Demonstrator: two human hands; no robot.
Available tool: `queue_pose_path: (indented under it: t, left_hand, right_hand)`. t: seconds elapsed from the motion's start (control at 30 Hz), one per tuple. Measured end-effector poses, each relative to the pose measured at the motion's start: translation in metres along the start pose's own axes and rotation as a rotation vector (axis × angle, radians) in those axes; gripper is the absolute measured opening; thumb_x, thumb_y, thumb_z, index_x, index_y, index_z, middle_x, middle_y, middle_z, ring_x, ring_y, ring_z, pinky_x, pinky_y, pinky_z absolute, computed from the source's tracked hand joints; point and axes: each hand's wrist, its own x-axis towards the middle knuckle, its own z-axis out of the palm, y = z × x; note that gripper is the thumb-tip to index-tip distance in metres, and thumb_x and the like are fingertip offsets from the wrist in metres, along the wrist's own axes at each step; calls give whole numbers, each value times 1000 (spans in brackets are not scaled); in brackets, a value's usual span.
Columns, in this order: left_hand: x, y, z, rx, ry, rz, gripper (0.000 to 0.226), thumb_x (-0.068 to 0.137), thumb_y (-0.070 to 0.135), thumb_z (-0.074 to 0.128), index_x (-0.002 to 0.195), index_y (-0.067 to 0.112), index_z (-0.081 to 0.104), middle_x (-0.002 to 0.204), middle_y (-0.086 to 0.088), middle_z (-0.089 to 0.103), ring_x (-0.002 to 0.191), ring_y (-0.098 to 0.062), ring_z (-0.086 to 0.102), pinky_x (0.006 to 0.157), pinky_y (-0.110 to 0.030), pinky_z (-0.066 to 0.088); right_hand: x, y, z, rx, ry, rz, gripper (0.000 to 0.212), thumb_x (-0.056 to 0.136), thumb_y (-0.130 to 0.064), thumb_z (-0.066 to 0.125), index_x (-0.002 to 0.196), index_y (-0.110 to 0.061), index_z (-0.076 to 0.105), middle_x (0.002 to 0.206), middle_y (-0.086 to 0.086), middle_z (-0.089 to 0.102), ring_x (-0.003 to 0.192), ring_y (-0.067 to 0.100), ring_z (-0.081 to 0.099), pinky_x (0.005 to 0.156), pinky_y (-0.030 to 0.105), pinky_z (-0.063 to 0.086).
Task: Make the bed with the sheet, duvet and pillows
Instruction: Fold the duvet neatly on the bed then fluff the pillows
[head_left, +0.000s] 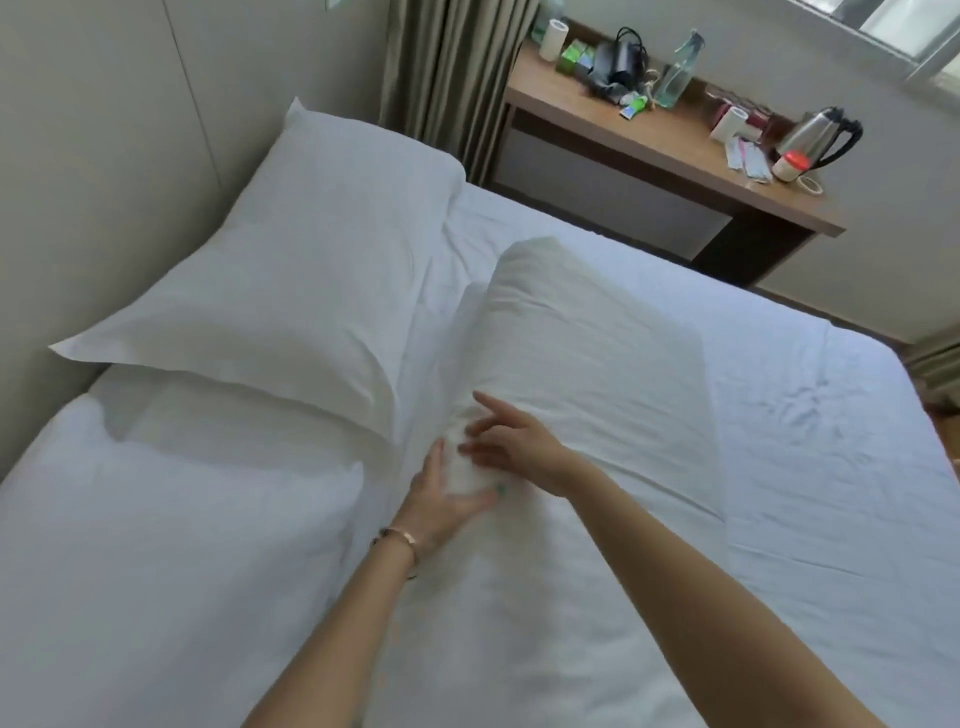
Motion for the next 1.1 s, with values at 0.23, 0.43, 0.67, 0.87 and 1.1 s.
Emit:
queue_pose_path:
  t: [0.23,0.43,0.67,0.87,1.1]
  left_hand:
    - [-6,-19,19,364,127,-31,102,72,30,64,141,58,-6,123,-1,28,106,-29,46,90,-37,45]
    - [-14,-5,65,653,367,157,65,69,16,44,131,32,56,140,-9,50,127,-36,47,106,-61,24]
    - [21,-64,58,834,342,177,68,82,61,36,146,39,35,157,-5,28,143,-36,25,104,-71,19]
    - [85,-108,47,842,438,157,72,85,73,22,148,38,22,157,-8,24,143,-39,25,103,-69,23]
    - [111,-133,52,855,534,185,71,86,70,21,149,37,21,156,-10,24,143,-39,22,108,-67,18]
  right_hand:
    - [8,16,-43,-1165,456,-174,66,93,-53,49,149,-52,13,163,-6,2,148,29,1,117,53,12]
    - [49,23,-62,-1387,99,-70,63,92,-70,23,146,-57,-8,161,-10,-16,148,30,-14,119,51,4]
    - [104,-3,-93,-1498,241,-245,75,75,-87,10,140,-61,-18,159,-15,-21,147,25,-23,112,65,-6]
    - [188,39,-74,-1481,317,-298,71,81,-84,11,143,-59,-14,161,-14,-14,148,29,-17,108,72,-4]
    - [224,68,-74,-1453,365,-370,72,82,-83,16,147,-56,-2,163,-12,-7,149,31,-12,108,72,-4]
